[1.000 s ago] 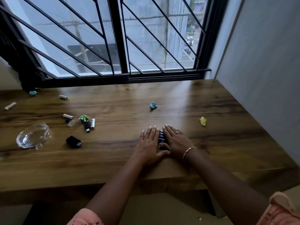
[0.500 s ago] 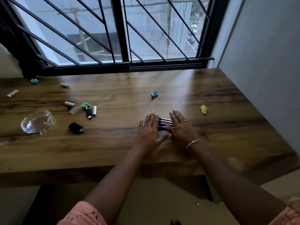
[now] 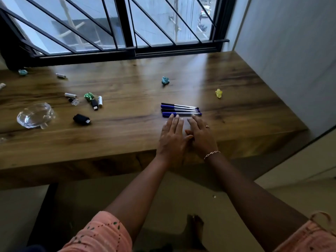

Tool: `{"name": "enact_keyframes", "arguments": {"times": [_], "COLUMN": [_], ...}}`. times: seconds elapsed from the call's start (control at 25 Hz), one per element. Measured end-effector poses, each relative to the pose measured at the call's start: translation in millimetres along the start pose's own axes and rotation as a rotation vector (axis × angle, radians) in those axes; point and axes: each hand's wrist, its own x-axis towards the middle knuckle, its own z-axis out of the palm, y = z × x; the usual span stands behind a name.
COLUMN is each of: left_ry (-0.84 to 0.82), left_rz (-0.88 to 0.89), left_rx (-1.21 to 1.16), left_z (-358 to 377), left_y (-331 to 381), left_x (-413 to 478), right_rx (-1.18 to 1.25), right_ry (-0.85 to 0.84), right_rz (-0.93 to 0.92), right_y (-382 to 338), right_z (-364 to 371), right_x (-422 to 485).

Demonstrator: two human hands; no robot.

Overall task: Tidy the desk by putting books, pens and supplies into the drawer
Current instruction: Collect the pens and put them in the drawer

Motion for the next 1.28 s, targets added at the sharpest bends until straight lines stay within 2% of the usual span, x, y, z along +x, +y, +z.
{"name": "enact_keyframes", "arguments": {"times": [0.08, 0.16, 0.32, 0.44, 0.48, 0.52, 0.56, 0.64, 0.68, 0.72, 0.84, 0.92, 1.08, 1.28], "left_ry": [0.182, 0.271, 0.274, 0.224, 0.178, 0.152, 0.118, 0.146, 0.178, 0.211, 0.400, 0.471, 0.478, 0.492], "left_rz": [0.128, 0.153, 0.013, -0.126, -0.272, -0.497, -0.758, -1.378, -1.558, -1.636, -1.698, -1.709, -1.655, -1.492], "left_rx": [0.042, 0.079, -0.067, -0.349, -0.432, -0.519, -0.679, -1.172, -1.365, -1.483, -1.650, -1.697, -1.793, -2.029], "left_z": [4, 12, 27, 32, 47, 65, 68, 69, 71, 72, 77, 85, 99, 110], "left_y": [5, 13, 31, 40, 46, 56, 56, 54, 52, 49, 37, 31, 24, 13], "left_x": [-18, -38, -58, -79, -81, -80, -77, -70, -69, -69, -71, -71, -66, -63], "right_rx": [0.020, -0.004, 0.065, 0.187, 0.341, 0.499, 0.644, 1.091, 1.307, 1.480, 1.614, 1.661, 1.833, 2.033], "right_ry": [0.062, 0.131, 0.238, 0.227, 0.107, -0.054, -0.126, -0.148, -0.125, -0.101, -0.029, -0.012, -0.028, 0.059], "right_rz": [-0.020, -0.029, 0.064, 0.149, 0.227, 0.355, 0.549, 1.040, 1.215, 1.312, 1.405, 1.447, 1.413, 1.445], "right_y": [-5, -6, -4, -9, -1, 10, 10, 13, 16, 24, 40, 45, 46, 38], "right_z": [-6, -8, -5, 2, 10, 22, 28, 37, 39, 45, 62, 72, 81, 73], "right_x": [-20, -42, -66, -95, -100, -104, -106, -101, -100, -100, -98, -94, -86, -75]}}
